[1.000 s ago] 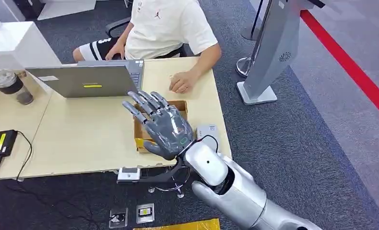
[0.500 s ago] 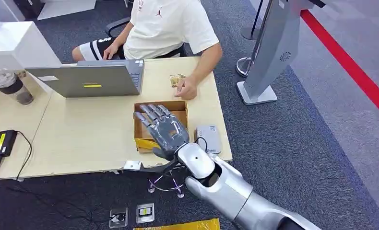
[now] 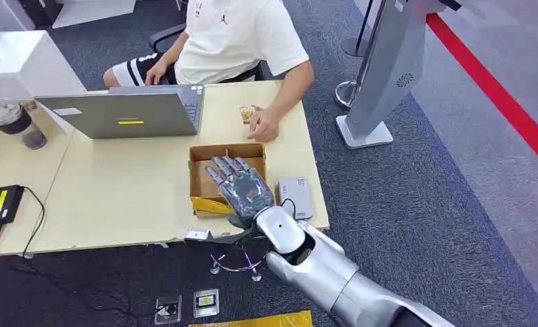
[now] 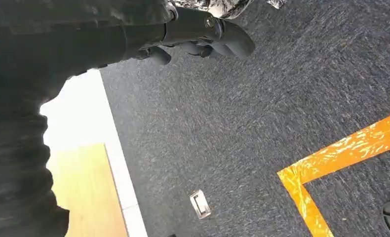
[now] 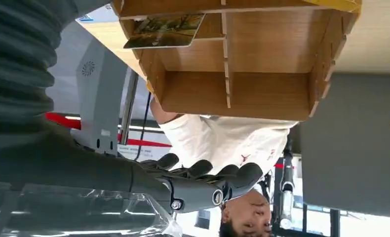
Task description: Pass the card to the sensor for recognition and then transmit it.
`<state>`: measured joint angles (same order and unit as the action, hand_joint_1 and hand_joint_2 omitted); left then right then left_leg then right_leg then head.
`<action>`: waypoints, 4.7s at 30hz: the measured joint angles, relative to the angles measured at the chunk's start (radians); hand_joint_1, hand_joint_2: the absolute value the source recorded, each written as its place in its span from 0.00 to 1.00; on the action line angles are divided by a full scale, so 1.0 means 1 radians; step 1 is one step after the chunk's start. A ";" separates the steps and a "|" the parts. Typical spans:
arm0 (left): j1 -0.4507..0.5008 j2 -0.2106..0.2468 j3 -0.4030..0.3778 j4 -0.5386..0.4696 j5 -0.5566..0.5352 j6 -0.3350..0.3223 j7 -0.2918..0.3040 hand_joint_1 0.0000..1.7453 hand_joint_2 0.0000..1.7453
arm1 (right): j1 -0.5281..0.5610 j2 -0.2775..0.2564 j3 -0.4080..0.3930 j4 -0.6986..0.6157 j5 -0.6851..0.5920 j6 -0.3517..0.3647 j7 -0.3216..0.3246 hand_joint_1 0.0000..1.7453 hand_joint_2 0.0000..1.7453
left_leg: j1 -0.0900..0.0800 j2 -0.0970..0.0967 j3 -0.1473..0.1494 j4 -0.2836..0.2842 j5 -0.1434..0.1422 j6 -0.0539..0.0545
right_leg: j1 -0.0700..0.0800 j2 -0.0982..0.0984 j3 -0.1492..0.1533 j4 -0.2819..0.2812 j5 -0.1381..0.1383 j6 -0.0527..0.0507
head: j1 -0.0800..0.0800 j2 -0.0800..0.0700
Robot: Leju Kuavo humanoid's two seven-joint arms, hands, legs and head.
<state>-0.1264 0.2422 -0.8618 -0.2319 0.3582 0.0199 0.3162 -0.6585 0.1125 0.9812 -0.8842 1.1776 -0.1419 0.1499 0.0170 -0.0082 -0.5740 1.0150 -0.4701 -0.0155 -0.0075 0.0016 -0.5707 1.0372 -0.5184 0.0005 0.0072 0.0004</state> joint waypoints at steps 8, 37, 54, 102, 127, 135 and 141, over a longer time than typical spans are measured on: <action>0.000 0.000 0.000 0.000 -0.001 0.001 0.000 0.00 1.00 | -0.007 0.000 -0.006 0.028 0.018 -0.029 0.029 0.00 1.00 | 0.000 0.000 0.000 0.000 0.000 0.000 | 0.000 0.000 0.000 0.000 0.000 0.000 | 0.000 0.000; 0.001 -0.012 0.004 0.000 0.015 0.031 0.042 0.00 1.00 | -0.047 0.067 -0.013 0.155 0.026 -0.030 0.056 0.18 1.00 | 0.000 0.000 0.000 0.000 0.000 0.000 | 0.000 0.000 0.000 0.000 0.000 0.000 | 0.000 0.000; 0.001 -0.011 0.004 0.000 -0.005 0.020 0.020 0.00 1.00 | -0.066 0.051 -0.072 0.235 0.016 -0.015 0.111 0.33 1.00 | 0.000 0.000 0.000 0.000 0.000 0.000 | 0.000 0.000 0.000 0.000 0.000 0.000 | 0.000 0.000; 0.001 -0.011 0.004 0.000 -0.008 0.017 0.017 0.00 1.00 | -0.065 0.060 -0.078 0.260 0.034 -0.028 0.055 0.94 1.00 | 0.000 0.000 0.000 0.000 0.000 0.000 | 0.000 0.000 0.000 0.000 0.000 0.000 | 0.000 0.000; 0.001 -0.011 0.006 0.000 0.005 0.028 0.033 0.00 1.00 | -0.066 0.075 -0.087 0.171 -0.005 -0.110 0.039 1.00 1.00 | 0.000 0.000 0.000 0.000 0.000 0.000 | 0.000 0.000 0.000 0.000 0.000 0.000 | 0.000 0.000; 0.004 -0.011 0.006 0.000 0.002 0.027 0.033 0.00 1.00 | -0.053 0.034 -0.114 -0.025 -0.005 -0.096 0.058 1.00 1.00 | 0.000 0.001 0.000 0.000 0.000 0.000 | 0.000 0.001 -0.001 0.000 0.000 0.000 | 0.000 0.000; 0.004 -0.011 0.006 0.000 -0.006 0.024 0.031 0.00 1.00 | -0.034 0.011 -0.137 -0.125 -0.017 -0.146 0.054 1.00 1.00 | 0.000 0.001 0.000 0.000 0.000 0.000 | 0.000 0.001 -0.001 0.000 0.000 0.000 | 0.000 0.000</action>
<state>-0.1221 0.2312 -0.8556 -0.2319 0.3525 0.0435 0.3475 -0.6922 0.1232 0.8438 -1.0093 1.1608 -0.2883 0.2041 0.0170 -0.0071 -0.5738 1.0152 -0.4701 -0.0155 -0.0076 0.0022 -0.5715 1.0372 -0.5183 0.0005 0.0072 0.0004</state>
